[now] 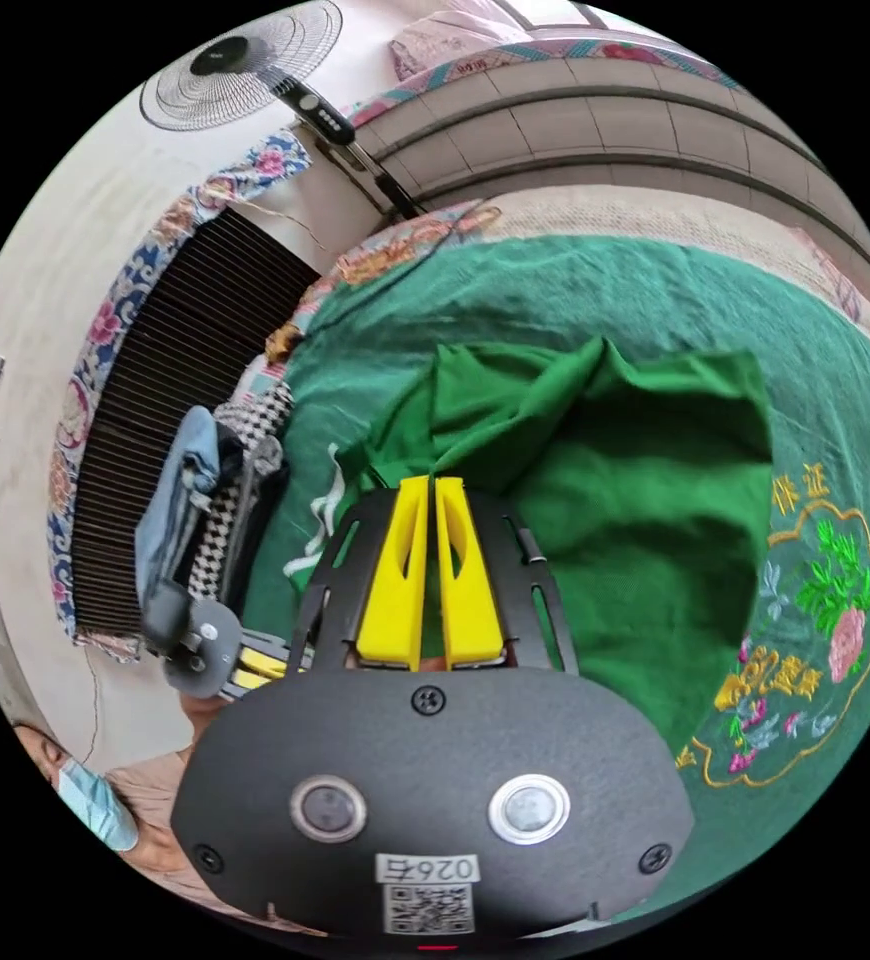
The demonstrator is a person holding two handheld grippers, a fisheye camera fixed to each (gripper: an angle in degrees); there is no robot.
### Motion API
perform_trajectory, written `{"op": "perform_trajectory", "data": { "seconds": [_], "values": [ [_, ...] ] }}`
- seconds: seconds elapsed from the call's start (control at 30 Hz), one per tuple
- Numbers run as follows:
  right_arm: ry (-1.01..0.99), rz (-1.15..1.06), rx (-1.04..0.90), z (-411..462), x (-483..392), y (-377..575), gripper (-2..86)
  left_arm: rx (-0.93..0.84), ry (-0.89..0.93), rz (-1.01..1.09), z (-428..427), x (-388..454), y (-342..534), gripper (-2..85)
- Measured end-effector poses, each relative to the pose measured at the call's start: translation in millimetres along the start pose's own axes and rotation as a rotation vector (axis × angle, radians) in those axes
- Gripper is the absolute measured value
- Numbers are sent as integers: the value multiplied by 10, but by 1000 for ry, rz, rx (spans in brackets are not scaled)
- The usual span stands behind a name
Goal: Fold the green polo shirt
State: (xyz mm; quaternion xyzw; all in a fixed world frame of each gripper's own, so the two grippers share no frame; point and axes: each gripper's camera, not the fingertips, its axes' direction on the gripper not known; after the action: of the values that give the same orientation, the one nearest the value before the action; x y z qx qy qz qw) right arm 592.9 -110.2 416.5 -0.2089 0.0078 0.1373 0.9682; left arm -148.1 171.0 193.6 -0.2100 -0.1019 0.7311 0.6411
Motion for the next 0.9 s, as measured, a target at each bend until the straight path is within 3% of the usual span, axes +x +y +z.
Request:
{"op": "perform_trajectory", "data": {
  "seconds": [0.1, 0.2, 0.37, 0.57, 0.67, 0.83, 0.9],
  "values": [
    [-104, -88, 96, 102, -322, -672, 42, 2, 58, -26, 26, -209, -70, -10],
    [-79, -106, 23, 326, -556, -1256, 109, -10, 85, -42, -13, -395, -113, -10],
    [-58, -127, 144, -76, -688, -1309, 120, 18, 49, -110, -389, -857, -36, -10],
    [372, -3, 155, -309, 13, -699, 108, 281, 60, -145, -1072, -1039, 44, -10],
    [436, 106, 144, -326, 570, -453, 106, 339, 16, -85, -1214, -854, -103, -10],
    [332, 238, 167, -217, 1204, -272, 117, 196, -4, 13, -970, -787, -751, -10],
    [256, 224, 121, -73, 1251, -297, 13, 64, -49, 18, -779, -849, -991, -10]
  ]
}}
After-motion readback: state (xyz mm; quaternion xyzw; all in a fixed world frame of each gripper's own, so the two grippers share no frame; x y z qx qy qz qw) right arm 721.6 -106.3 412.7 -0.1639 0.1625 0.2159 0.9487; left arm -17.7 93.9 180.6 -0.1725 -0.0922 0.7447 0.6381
